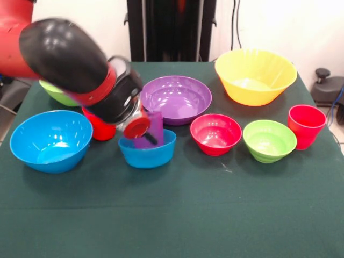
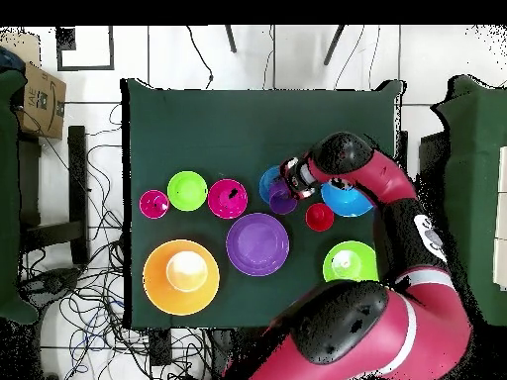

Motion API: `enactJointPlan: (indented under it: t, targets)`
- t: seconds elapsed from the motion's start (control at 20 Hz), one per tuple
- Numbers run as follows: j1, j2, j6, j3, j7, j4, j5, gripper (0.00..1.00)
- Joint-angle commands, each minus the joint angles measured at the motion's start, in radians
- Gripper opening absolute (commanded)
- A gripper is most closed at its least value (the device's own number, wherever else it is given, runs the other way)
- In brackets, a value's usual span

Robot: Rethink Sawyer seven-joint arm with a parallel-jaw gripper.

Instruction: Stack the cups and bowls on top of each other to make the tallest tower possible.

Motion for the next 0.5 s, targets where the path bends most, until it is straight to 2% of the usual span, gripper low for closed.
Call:
enactJointPlan:
  t: [0.05, 0.3, 0.5]
  targets:
    - [0.135, -0.255, 0.086, -0.072, 0.165, 0.204, 0.010, 1.00]
    - [0.205, -0.335, 0.169, -0.137, 0.222, 0.210, 0.022, 1.00]
    - [0.233, -0.348, 0.211, -0.172, 0.229, 0.195, 0.035, 1.00]
